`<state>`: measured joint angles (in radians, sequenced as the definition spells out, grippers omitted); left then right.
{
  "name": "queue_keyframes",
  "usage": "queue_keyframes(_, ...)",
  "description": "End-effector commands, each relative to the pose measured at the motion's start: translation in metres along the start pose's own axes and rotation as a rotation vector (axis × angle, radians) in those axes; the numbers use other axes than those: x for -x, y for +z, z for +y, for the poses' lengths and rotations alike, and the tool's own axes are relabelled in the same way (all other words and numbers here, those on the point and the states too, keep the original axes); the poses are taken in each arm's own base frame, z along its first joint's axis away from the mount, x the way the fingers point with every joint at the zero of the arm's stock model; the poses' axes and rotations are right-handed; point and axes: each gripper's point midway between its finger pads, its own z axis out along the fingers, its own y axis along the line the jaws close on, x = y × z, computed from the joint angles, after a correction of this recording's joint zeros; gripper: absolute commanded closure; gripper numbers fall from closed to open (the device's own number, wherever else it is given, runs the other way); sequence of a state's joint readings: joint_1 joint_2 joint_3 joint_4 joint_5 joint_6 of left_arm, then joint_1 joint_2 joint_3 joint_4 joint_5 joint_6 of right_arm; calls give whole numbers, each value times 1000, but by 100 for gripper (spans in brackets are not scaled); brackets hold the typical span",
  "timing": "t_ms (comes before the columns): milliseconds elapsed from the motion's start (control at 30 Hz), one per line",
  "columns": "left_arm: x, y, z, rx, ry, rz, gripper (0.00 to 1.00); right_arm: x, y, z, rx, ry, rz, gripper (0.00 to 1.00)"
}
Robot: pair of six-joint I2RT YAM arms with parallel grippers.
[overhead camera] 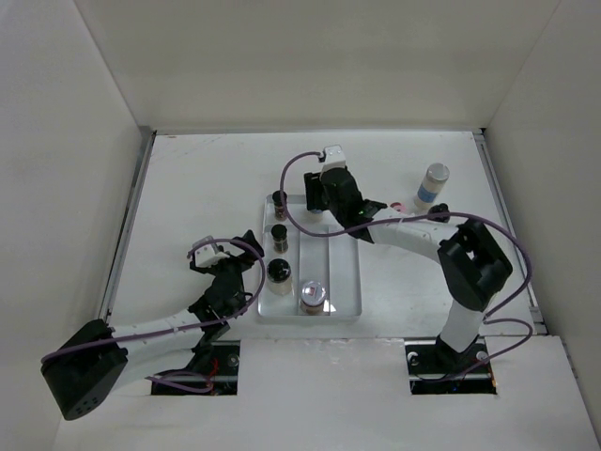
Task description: Organize the condiment bottles
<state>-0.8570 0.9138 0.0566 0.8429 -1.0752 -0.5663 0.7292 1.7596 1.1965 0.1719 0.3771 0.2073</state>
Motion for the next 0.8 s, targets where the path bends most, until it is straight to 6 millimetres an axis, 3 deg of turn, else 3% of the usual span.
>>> queue_keyframes(0, -6, -3, 12, 2, -12, 2, 0, 44, 2, 21, 36, 86, -142, 40)
queue_keyframes(167, -9, -3, 9, -9, -7, 14, 0, 19, 3, 24, 34, 75, -97, 27)
queue_keyframes(267, -9, -3, 8, -13, -7, 16, 0, 30, -7, 18, 16, 89, -124, 1)
queue_keyframes(433, -8, -3, 8, -14, -13, 12, 0, 65, -38, -1, -12, 122, -190, 0)
queue_keyframes(533, -7, -2, 10, -6, -11, 9, 0, 87, -61, -34, -45, 174, -241, 0)
queue_keyframes(633, -8, -2, 9, -12, -12, 12, 0, 102, -78, -83, -107, 233, -291, 0)
queue_keyframes(667, -8, -2, 8, -13, -11, 13, 0, 105, -82, -103, -146, 245, -300, 7)
queue_keyframes(733, -10, -2, 8, -12, -4, 17, 0, 106, -89, -155, -279, 261, -307, 37)
queue_keyframes(767, -9, -2, 9, -7, -4, 14, 0, 105, -92, -182, -361, 263, -297, 44)
